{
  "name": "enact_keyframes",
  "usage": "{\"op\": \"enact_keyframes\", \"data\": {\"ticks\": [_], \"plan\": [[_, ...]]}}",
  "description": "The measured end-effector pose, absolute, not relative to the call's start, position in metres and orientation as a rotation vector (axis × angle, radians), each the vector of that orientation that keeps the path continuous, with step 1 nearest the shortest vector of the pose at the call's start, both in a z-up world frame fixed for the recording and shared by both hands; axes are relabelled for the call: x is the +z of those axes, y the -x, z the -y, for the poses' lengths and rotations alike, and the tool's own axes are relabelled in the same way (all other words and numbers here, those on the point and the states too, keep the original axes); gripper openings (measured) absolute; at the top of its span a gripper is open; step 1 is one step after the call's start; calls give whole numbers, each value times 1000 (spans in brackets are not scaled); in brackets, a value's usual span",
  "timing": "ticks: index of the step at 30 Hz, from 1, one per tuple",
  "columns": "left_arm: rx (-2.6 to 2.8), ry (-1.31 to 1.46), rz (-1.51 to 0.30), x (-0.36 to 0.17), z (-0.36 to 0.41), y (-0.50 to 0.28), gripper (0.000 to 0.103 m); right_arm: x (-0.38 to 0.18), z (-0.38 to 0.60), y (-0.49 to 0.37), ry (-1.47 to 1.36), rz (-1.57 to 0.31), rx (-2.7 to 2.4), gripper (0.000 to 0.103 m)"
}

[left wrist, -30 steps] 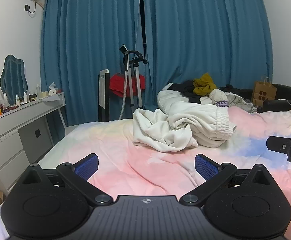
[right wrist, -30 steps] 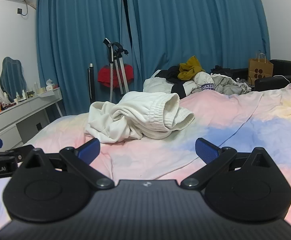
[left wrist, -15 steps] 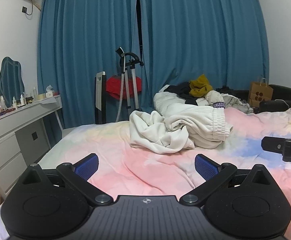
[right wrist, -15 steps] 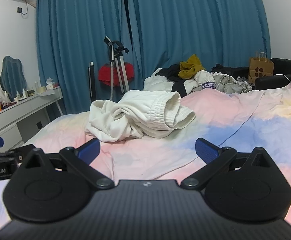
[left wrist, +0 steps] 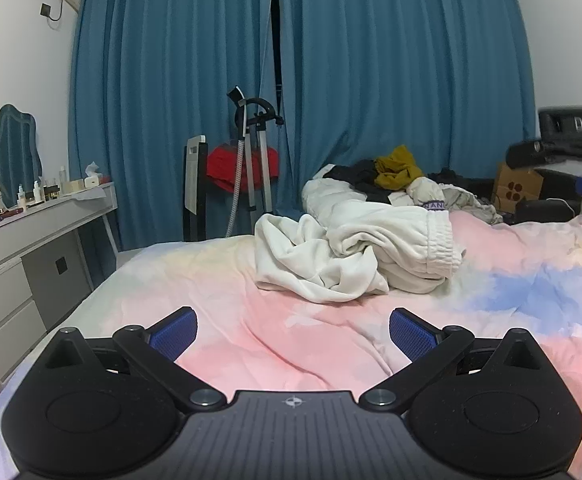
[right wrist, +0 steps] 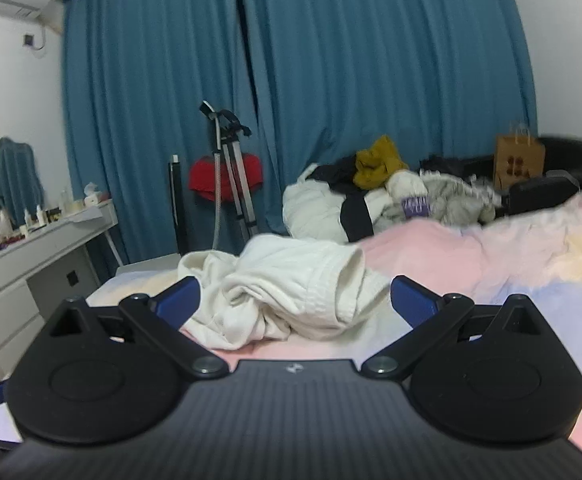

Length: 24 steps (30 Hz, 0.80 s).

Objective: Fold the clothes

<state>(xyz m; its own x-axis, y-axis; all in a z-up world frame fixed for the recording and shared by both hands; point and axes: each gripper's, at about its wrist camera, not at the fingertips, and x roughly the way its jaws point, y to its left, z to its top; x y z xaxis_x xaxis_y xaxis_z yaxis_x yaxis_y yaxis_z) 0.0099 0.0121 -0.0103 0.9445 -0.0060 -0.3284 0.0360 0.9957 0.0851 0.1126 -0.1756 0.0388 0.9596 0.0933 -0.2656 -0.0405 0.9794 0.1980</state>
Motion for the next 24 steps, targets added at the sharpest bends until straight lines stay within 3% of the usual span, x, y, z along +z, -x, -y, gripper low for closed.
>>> {"op": "enact_keyframes", "data": {"ticks": [8, 24], "plan": [[-35, -132, -391, -20, 9, -27, 103, -17, 207, -113, -269, -365, 48, 103], [-62, -236, -435, -17, 93, -140, 103, -42, 244, -134, -362, -438, -30, 103]]}}
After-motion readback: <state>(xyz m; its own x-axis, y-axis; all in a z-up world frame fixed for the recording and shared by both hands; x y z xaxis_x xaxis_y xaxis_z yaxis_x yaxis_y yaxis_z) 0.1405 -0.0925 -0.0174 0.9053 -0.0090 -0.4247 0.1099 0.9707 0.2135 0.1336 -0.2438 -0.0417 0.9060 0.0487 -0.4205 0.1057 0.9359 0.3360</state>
